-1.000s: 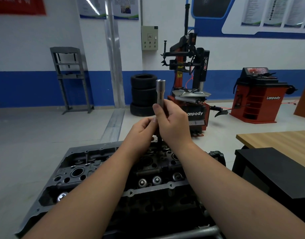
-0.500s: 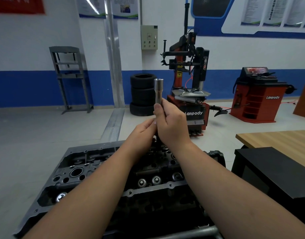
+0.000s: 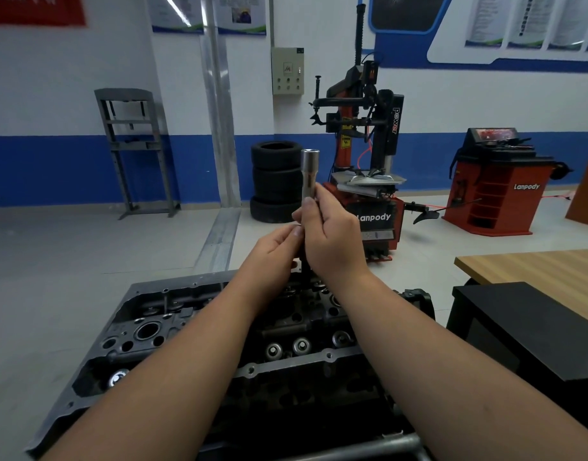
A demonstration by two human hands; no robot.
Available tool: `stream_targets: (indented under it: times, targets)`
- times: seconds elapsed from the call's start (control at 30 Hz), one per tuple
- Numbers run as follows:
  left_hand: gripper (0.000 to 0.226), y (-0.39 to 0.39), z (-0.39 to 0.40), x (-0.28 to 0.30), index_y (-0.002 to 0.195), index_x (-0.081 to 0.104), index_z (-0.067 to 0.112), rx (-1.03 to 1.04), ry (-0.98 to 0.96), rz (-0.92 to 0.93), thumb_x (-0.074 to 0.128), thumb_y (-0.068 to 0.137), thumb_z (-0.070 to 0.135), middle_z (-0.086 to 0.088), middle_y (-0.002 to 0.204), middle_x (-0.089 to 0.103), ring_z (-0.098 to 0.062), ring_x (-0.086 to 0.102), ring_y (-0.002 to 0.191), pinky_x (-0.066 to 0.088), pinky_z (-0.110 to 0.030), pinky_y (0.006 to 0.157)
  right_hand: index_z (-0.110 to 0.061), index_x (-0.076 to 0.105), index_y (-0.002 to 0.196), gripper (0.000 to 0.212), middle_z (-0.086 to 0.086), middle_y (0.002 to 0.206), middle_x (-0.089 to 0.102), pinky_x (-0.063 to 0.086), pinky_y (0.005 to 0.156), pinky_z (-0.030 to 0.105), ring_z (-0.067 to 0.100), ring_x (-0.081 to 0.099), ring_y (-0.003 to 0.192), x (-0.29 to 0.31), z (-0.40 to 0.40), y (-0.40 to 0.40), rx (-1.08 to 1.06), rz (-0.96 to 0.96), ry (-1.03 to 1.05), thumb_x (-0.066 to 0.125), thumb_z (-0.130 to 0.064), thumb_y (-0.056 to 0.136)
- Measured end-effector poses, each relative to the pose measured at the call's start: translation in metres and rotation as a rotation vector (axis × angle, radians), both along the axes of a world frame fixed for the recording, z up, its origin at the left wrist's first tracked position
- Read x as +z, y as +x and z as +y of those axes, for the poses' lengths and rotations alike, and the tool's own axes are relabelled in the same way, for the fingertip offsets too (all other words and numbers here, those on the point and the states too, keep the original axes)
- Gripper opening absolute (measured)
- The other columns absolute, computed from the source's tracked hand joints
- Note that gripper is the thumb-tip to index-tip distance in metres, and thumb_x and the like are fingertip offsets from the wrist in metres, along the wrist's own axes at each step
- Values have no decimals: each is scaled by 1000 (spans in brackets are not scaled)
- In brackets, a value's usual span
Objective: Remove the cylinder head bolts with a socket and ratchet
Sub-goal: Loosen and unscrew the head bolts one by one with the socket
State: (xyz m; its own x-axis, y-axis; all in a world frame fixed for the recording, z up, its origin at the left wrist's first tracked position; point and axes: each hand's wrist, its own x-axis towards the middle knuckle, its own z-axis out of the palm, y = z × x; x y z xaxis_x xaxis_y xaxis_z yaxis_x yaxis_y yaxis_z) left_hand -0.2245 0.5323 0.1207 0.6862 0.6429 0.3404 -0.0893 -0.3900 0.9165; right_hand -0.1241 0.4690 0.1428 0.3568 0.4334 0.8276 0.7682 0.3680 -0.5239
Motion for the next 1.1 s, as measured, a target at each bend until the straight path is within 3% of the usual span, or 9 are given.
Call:
stream_targets:
  times: [0.1,0.2,0.3,0.4,0.47,0.6,0.73,0.9,1.1]
  targets:
    - [26,0,3,-1,109,69,32,47,15,-15,49,104,49,13,98,76,0,70,87,49,-27,78,-12,52,136,35,-1,92,68,53,73,19,8,67,84,0,-1,0,31,59,-30,49,-27,105]
    - [19,1,7,-2,102,68,29,111,5,-66,58,101,46,13,90,74,0,67,77,51,-20,68,-8,62,118,26,2,92,67,54,74,29,13,64,83,1,-1,0,-36,-7,-6,60,-28,100]
    - [19,2,6,-2,109,68,32,74,2,-62,51,106,42,17,97,75,3,69,88,51,-16,72,-7,67,103,22,2,82,64,49,69,32,14,60,78,0,2,2,-39,-14,-21,51,-22,105]
    - [27,1,1,-2,113,70,36,12,-3,-13,44,108,44,13,104,77,-2,71,97,54,-31,89,-13,56,136,34,-4,90,66,50,75,20,7,64,87,1,1,-2,13,50,-83,43,-24,107]
    - [23,0,1,-1,110,70,34,19,3,-27,50,106,44,12,101,77,-4,72,92,56,-33,87,-14,41,150,45,-1,96,69,51,80,15,6,66,93,0,0,-3,72,126,-102,42,-26,107]
    - [11,0,5,-1,107,67,37,95,9,-61,66,96,41,13,96,75,-6,72,85,59,-29,71,-14,60,122,27,-1,94,69,57,75,28,9,67,87,0,0,-3,57,34,-74,61,-29,100]
    - [20,1,4,-1,111,69,32,50,-28,-76,55,103,45,11,99,77,-6,72,90,57,-31,79,-12,67,105,15,-3,84,68,48,68,13,5,64,80,-1,2,0,55,29,-56,55,-21,102]
    - [33,1,1,1,118,68,29,-14,-37,-55,43,108,49,5,104,78,-12,74,95,61,-35,84,-17,39,151,46,-1,102,71,52,85,14,4,66,99,0,1,-1,154,150,-150,44,-25,106]
    - [18,2,6,-2,106,68,32,80,-29,-77,62,98,48,10,97,76,-10,73,87,55,-29,74,-12,68,108,18,0,90,67,51,75,25,8,61,86,0,1,0,-7,-7,-49,60,-26,100]
